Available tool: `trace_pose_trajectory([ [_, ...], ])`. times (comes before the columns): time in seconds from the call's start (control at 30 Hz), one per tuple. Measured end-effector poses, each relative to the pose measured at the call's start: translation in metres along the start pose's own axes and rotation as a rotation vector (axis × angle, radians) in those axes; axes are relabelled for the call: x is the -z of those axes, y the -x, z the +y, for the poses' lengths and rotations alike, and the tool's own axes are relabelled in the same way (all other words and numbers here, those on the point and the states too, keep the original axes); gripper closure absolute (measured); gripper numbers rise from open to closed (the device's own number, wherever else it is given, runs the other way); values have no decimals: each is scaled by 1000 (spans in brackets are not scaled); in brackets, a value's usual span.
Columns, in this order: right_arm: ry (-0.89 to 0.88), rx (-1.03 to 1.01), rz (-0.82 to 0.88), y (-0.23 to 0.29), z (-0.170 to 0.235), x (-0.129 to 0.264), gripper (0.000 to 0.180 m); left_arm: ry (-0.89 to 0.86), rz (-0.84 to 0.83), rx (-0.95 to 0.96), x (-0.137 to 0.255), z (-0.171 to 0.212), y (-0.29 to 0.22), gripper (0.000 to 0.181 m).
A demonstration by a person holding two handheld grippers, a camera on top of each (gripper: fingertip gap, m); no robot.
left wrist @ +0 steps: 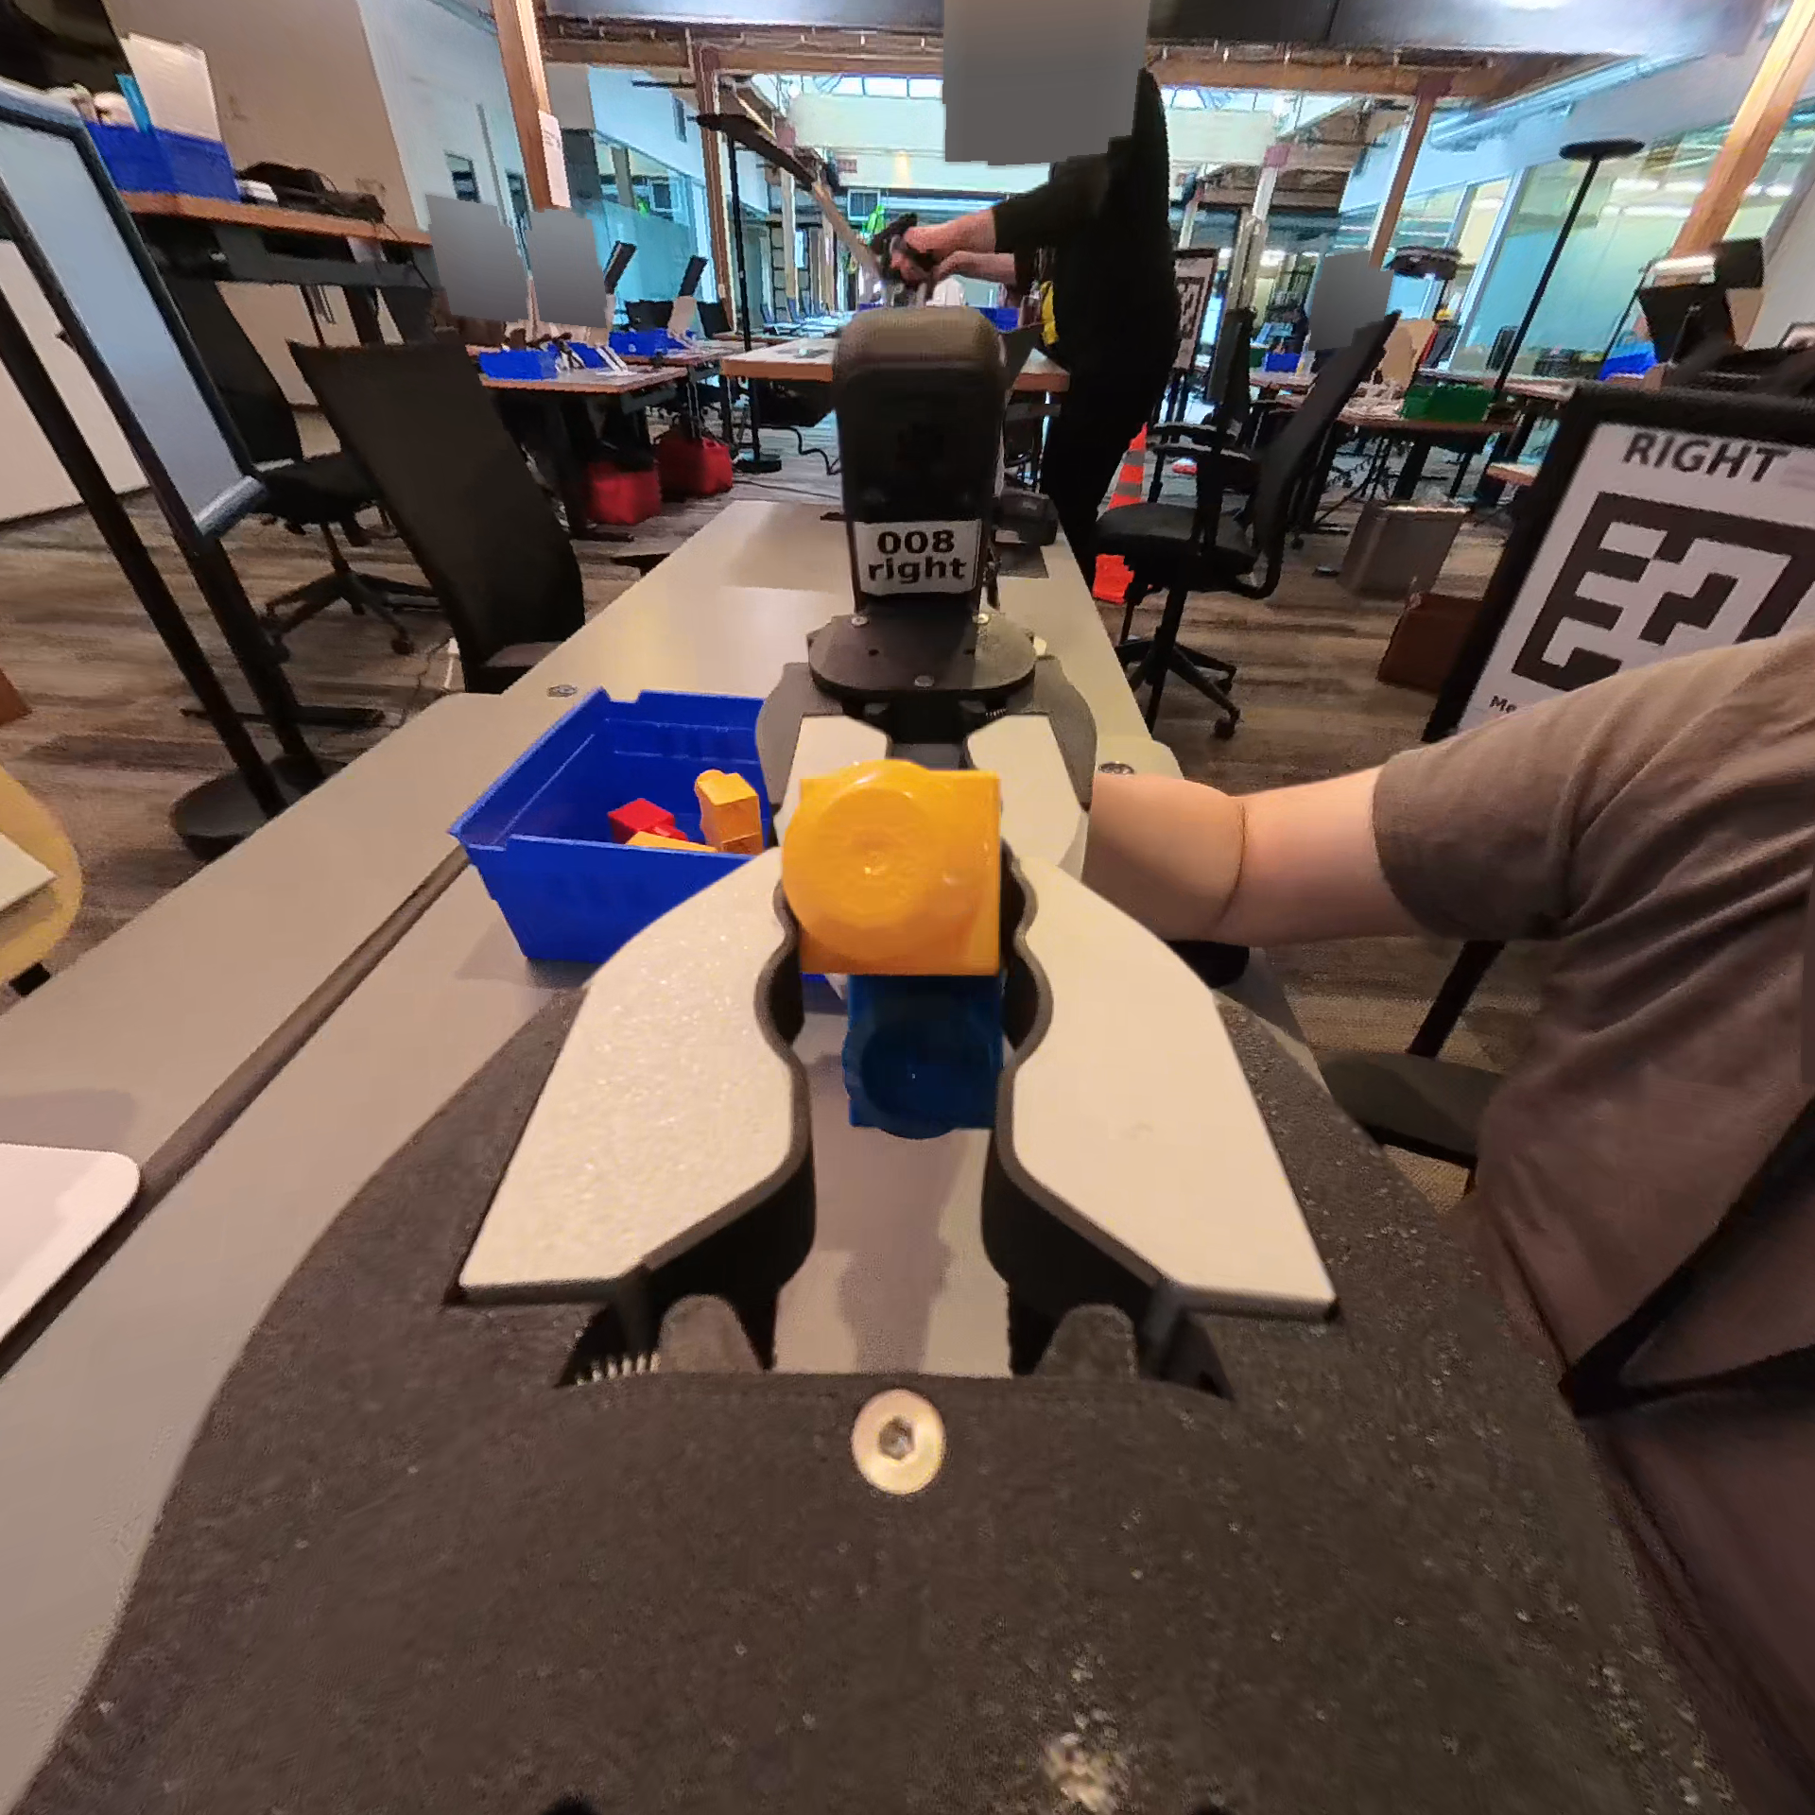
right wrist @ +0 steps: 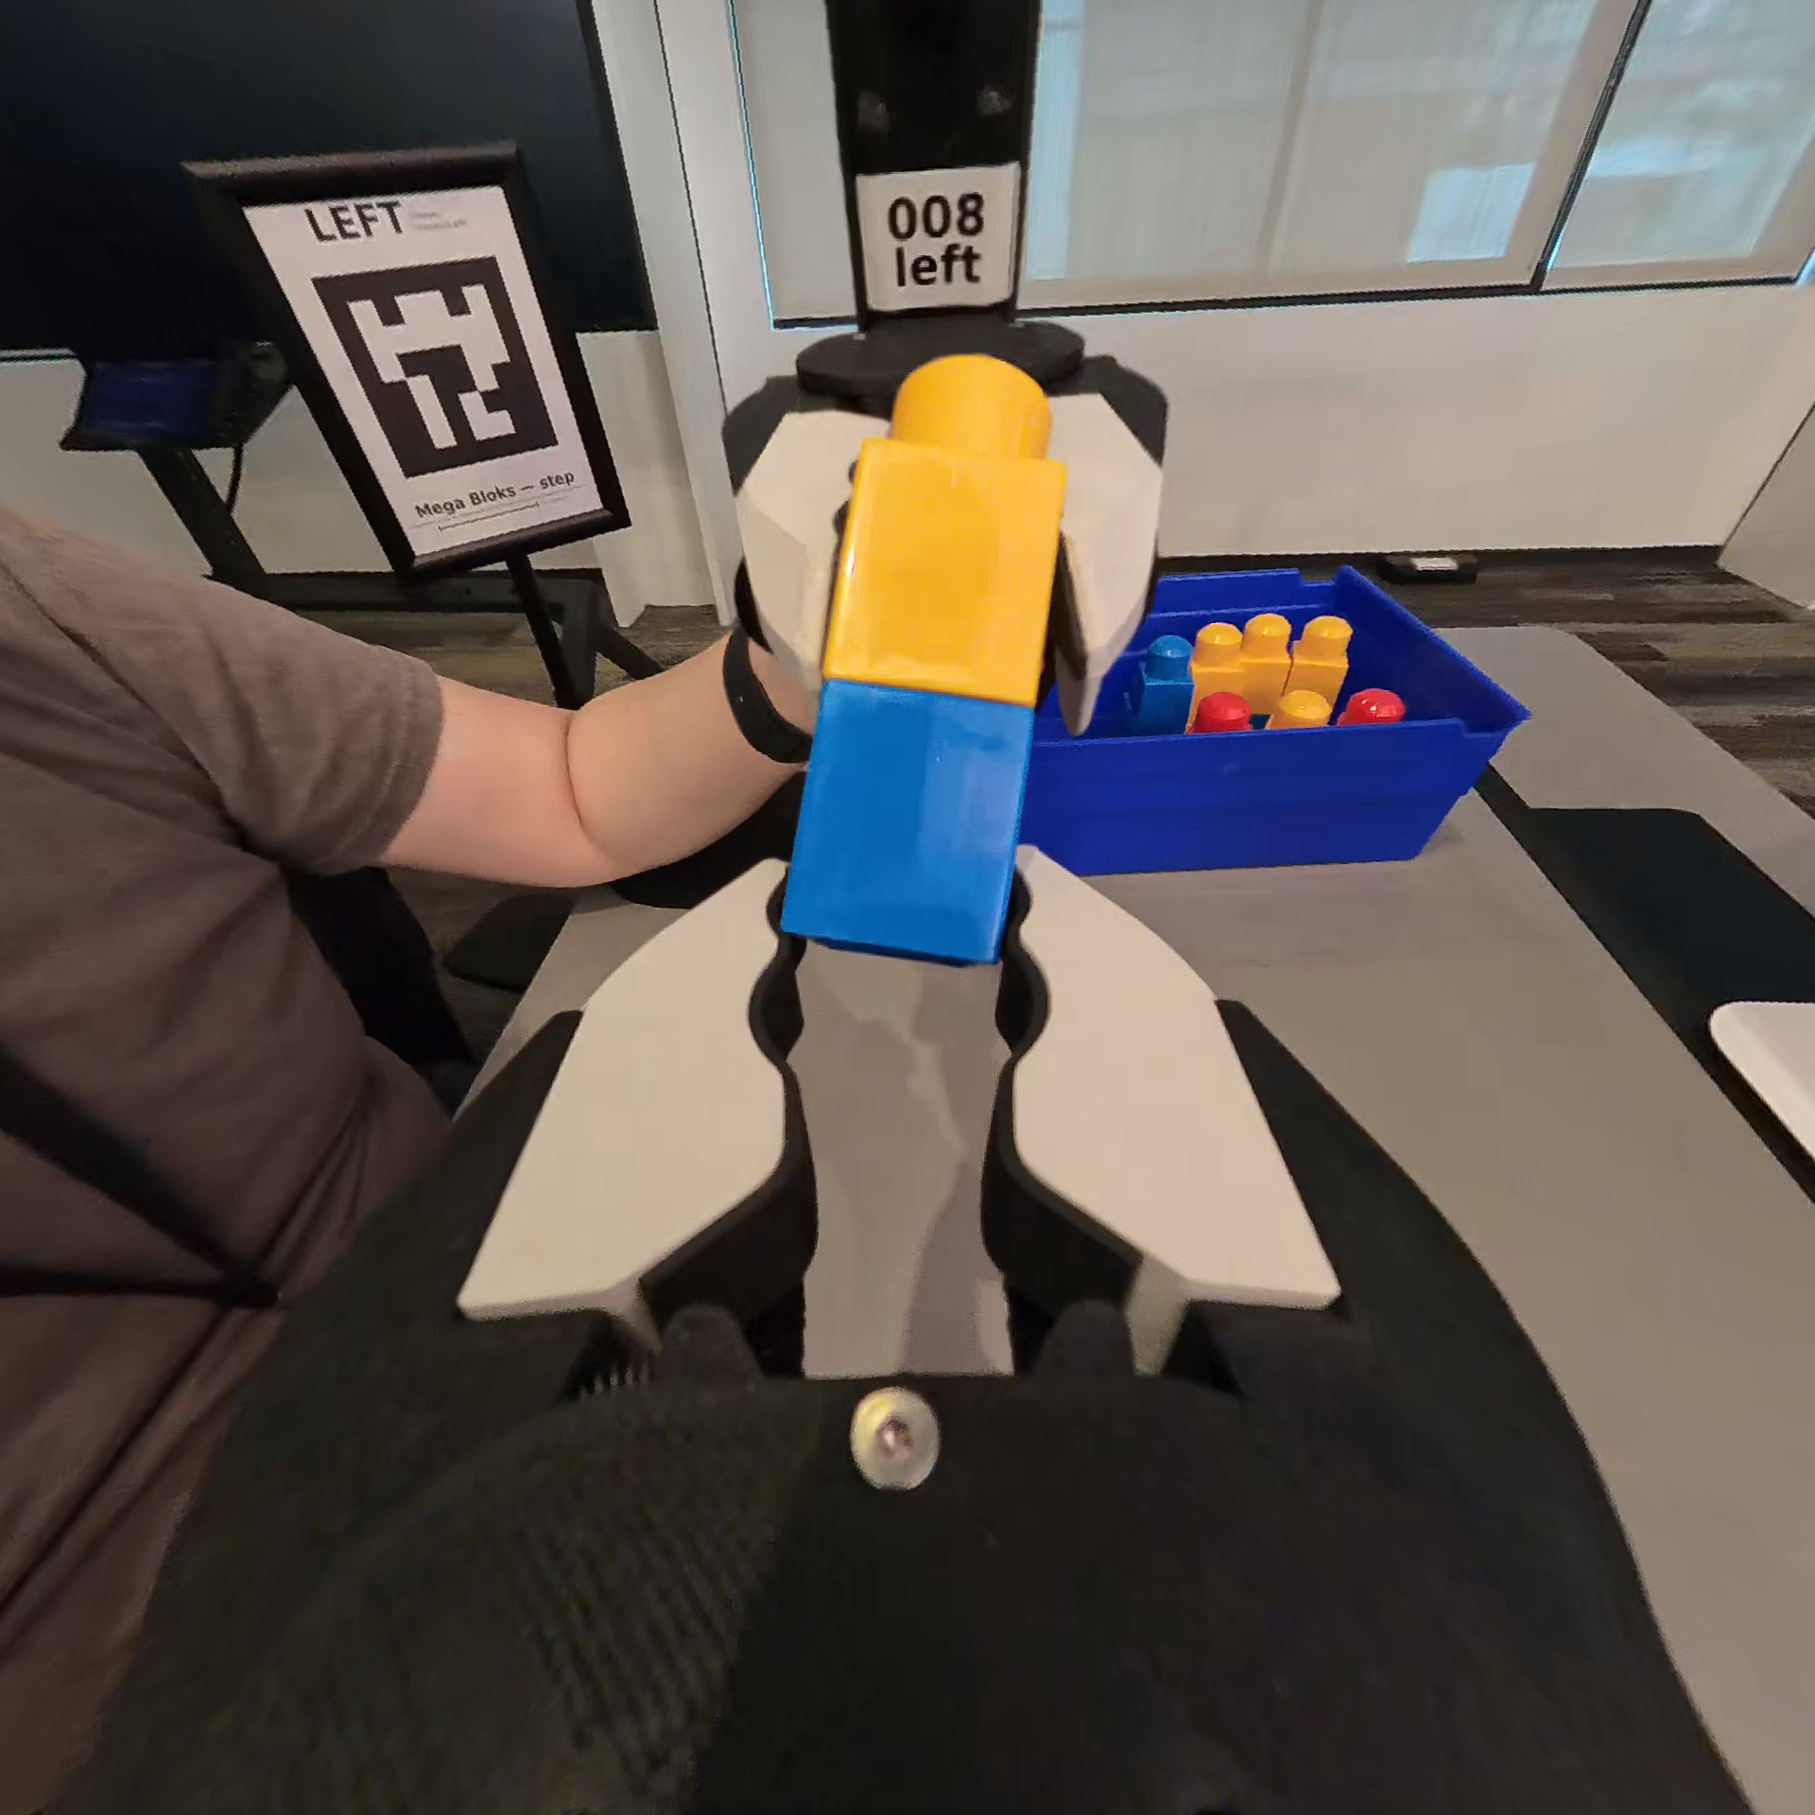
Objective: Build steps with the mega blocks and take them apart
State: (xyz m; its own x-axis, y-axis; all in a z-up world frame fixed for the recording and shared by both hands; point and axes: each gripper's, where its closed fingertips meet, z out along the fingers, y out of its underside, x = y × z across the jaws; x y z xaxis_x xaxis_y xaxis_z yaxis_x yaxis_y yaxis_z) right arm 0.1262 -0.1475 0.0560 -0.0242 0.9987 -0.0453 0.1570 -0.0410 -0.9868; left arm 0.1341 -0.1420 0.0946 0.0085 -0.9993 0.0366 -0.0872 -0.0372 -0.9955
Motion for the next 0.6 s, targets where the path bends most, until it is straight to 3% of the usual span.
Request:
trace_pose_trajectory([
  [0.07,38,1,7,-3,1,7,142,-41,-29,3,3,-9,4,144],
  [0.13,156,57,67,-11,14,19,142,-318,-33,102,37,-53,9,144],
  [0.2,262,98,130,-20,19,45,142,-435,3,162,74,-73,12,144],
  [0.27,356,88,240,-35,20,92,141,-361,-123,110,88,-63,27,144],
  [0.33,495,35,512,-69,39,163,141,-291,-202,52,88,-55,33,144],
  [0.43,719,-242,699,-93,107,256,141,-233,-116,44,67,-49,20,143],
  [0.5,710,-399,692,-106,141,275,142,-163,-77,68,48,-34,18,143],
  [0.6,725,-593,600,-118,184,271,142,-91,-37,123,25,-13,19,143],
])
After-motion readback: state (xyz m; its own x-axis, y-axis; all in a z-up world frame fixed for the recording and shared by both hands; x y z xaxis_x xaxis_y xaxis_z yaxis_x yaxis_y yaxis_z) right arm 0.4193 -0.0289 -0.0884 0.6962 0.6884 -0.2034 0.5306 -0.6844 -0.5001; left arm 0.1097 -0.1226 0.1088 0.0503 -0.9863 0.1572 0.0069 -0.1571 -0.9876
